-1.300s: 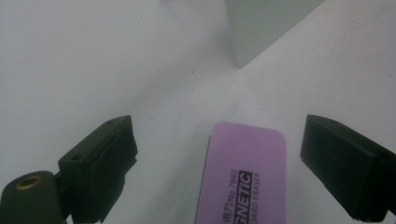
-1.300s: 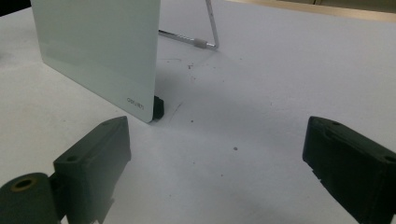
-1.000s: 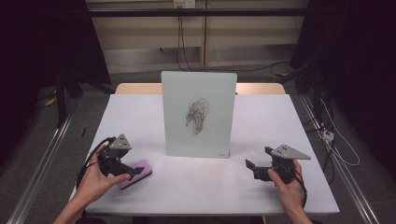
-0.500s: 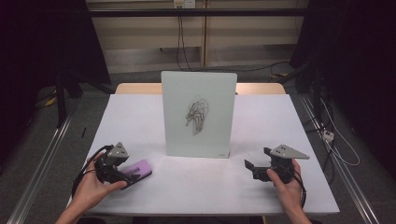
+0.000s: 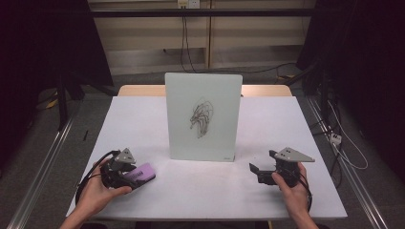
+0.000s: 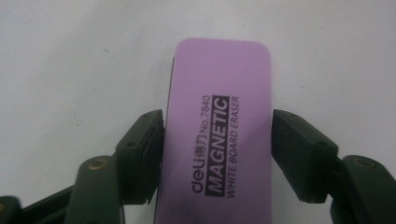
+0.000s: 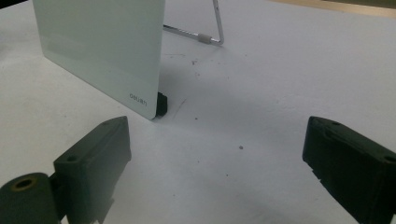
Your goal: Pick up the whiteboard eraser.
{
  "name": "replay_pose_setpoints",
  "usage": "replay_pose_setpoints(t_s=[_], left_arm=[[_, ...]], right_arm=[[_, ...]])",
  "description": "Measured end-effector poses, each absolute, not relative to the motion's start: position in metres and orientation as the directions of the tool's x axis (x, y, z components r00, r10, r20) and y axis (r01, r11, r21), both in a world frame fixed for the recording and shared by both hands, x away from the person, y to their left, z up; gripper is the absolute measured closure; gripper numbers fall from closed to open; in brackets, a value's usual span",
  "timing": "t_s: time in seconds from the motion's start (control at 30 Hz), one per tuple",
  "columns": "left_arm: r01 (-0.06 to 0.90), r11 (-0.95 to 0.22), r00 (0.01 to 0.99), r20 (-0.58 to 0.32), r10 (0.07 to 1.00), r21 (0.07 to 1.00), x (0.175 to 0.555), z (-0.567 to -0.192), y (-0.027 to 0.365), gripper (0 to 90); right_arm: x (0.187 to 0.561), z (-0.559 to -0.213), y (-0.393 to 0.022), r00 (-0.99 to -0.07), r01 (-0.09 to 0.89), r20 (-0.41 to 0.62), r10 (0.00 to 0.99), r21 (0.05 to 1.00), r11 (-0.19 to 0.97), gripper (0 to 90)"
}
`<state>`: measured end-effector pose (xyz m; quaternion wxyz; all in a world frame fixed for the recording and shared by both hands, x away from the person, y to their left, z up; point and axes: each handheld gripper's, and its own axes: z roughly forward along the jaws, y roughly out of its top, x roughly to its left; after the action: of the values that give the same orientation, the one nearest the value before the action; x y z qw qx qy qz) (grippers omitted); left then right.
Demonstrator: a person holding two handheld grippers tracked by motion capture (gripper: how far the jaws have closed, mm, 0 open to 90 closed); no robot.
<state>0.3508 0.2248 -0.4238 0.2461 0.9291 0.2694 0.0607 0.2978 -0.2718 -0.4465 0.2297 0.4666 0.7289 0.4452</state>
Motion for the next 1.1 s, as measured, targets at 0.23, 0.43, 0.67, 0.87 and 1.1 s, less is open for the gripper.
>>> replay_pose_setpoints(t_s=[0.23, 0.43, 0.67, 0.87, 1.1], left_arm=[[0.461, -0.747, 0.851, -0.001, 0.525, 0.479, 0.350, -0.424, 0.223, 40.0], [0.447, -0.762, 0.861, 0.005, 0.509, 0.469, 0.349, -0.422, 0.220, 40.7], [0.453, -0.706, 0.843, -0.005, 0.538, 0.545, 0.350, -0.413, 0.226, 40.9], [0.456, -0.653, 0.821, -0.003, 0.570, 0.605, 0.351, -0.406, 0.232, 40.9], [0.450, -0.563, 0.795, -0.023, 0.607, 0.693, 0.350, -0.404, 0.236, 40.9]], right_arm=[[0.298, -0.446, -0.271, -0.460, 0.476, 0.077, 0.885, 0.862, 0.172, 7.7], [0.298, -0.446, -0.272, -0.458, 0.476, 0.078, 0.885, 0.863, 0.170, 7.7], [0.300, -0.446, -0.271, -0.448, 0.481, 0.090, 0.889, 0.863, 0.155, 7.7], [0.305, -0.449, -0.271, -0.455, 0.488, 0.100, 0.885, 0.860, 0.154, 7.7], [0.301, -0.448, -0.270, -0.466, 0.477, 0.094, 0.880, 0.864, 0.160, 7.6]])
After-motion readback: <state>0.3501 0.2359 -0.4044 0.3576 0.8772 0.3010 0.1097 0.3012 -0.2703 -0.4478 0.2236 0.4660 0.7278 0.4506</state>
